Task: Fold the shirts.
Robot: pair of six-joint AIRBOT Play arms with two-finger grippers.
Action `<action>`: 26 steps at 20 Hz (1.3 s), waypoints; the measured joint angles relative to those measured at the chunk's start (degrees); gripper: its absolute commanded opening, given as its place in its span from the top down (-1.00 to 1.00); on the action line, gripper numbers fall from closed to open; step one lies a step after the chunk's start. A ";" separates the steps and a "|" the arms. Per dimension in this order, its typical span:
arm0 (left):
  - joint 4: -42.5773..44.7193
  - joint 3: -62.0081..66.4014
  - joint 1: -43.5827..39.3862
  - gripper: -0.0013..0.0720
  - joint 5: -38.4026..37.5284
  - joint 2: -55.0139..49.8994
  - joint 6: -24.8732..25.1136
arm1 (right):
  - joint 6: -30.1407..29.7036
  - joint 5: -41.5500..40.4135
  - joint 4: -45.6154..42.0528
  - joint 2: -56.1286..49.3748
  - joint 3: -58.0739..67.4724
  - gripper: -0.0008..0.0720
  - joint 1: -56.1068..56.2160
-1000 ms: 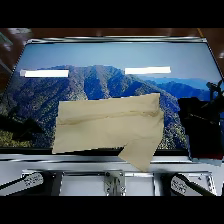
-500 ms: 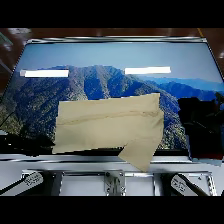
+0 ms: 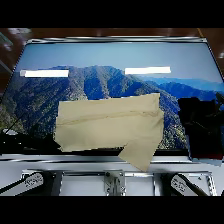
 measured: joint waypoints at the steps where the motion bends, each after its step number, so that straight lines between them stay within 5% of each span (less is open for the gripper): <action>1: -0.04 0.00 -0.33 0.86 0.09 -0.04 -0.07 | -0.15 0.70 -0.33 0.00 -1.49 -0.73 0.00; 10: -0.24 0.85 -1.16 0.86 -0.09 1.88 0.85 | -6.93 -1.18 10.19 4.46 -24.20 -0.72 0.00; 12: -0.48 0.94 -1.18 0.86 -0.37 2.12 0.92 | -7.96 -3.13 12.02 4.81 -27.47 -0.55 0.02; 15: -0.66 0.98 -1.20 0.86 -0.79 2.25 0.94 | -8.76 -6.43 13.90 4.98 -30.62 -0.55 2.62; 20: -1.05 0.96 -1.20 0.86 -0.92 2.32 0.83 | -5.60 -13.38 15.28 5.03 -32.26 -0.54 12.24; 21: -1.07 0.96 -1.20 0.86 -0.81 2.32 0.81 | -4.81 -14.23 15.34 5.05 -32.39 -0.38 14.05; 23: -1.09 0.96 -1.20 0.86 -0.48 2.32 0.59 | -2.69 -15.85 14.67 5.07 -32.52 -0.37 16.76; 24: -1.11 0.96 -1.20 0.86 -0.22 2.32 0.59 | -1.77 -16.24 14.12 5.14 -32.52 -0.14 17.86; 25: -1.11 0.96 -1.20 0.86 0.11 2.32 0.59 | -1.14 -16.68 13.27 5.11 -32.54 0.44 18.75; 26: -1.11 0.98 -1.20 0.86 0.37 2.32 0.59 | -0.31 -17.11 12.39 4.96 -32.74 0.70 19.41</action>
